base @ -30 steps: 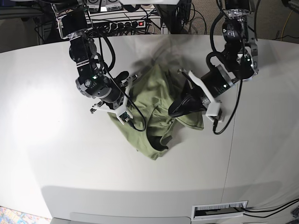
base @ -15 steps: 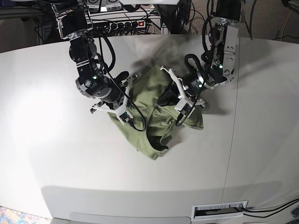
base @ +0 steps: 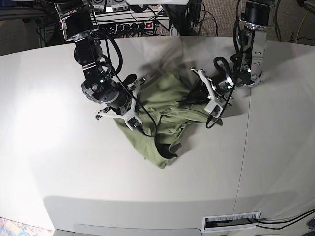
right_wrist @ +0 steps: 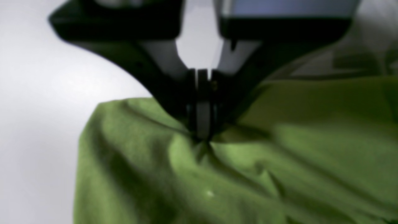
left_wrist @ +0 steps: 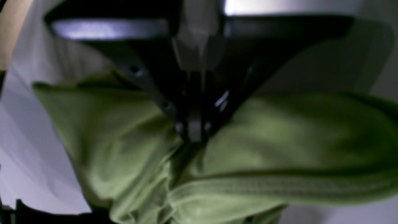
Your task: Fold the T-shirt properly
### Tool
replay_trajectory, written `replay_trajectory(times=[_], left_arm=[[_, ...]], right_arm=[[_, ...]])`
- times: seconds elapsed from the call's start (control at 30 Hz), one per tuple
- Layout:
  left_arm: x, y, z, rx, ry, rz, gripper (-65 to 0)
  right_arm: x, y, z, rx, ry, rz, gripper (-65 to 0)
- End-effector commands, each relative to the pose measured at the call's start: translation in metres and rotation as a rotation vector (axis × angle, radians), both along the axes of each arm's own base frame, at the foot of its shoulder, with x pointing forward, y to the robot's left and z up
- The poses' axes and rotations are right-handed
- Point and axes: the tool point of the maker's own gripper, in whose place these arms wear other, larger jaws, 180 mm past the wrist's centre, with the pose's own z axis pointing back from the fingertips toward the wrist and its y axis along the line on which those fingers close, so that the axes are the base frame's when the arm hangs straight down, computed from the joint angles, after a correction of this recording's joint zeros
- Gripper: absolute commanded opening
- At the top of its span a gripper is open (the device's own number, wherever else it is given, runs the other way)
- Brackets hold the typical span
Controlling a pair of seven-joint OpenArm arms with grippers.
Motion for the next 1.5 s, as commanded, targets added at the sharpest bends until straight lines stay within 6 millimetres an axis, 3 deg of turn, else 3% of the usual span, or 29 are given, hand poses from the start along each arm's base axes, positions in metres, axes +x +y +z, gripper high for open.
replay_trajectory(times=[0.0,0.33,0.57,0.77,0.83,1.07,1.27,1.47], left_arm=[[-0.002,0.007,-0.003,0.039,0.012,-0.017,-61.9],[-0.006,0.001,0.003,-0.018,0.04,-0.033,-61.9],[-0.01,-0.022,0.063,-0.208,-0.008,-0.126,-61.9],[-0.023,-0.044,0.109,-0.242,-0.074,-0.233,-61.9],[-0.028,-0.051,0.113,-0.267,-0.071,-0.24,-61.9],[-0.051,-0.075,0.107,-0.378,-0.005,-0.205,-61.9],[-0.053,-0.089,0.105,-0.393,0.002,-0.189,-61.9],[-0.055,-0.102,0.104,-0.408,-0.004,-0.152,-61.9]], right_arm=[[0.003,-0.008,0.001,-0.029,-0.009,-0.007,-65.0],[0.049,0.002,0.052,0.165,-0.144,-0.043,-65.0],[0.067,0.013,0.091,0.215,-0.251,-0.015,-65.0],[0.081,0.009,0.105,0.181,-0.365,-0.004,-65.0],[0.087,0.007,0.11,0.161,-0.399,-0.002,-65.0],[0.124,-0.005,0.106,0.149,-0.384,-0.043,-65.0],[0.15,-0.001,0.103,0.156,-0.379,-0.062,-65.0],[0.148,-0.012,0.065,0.116,-0.272,-0.098,-65.0]])
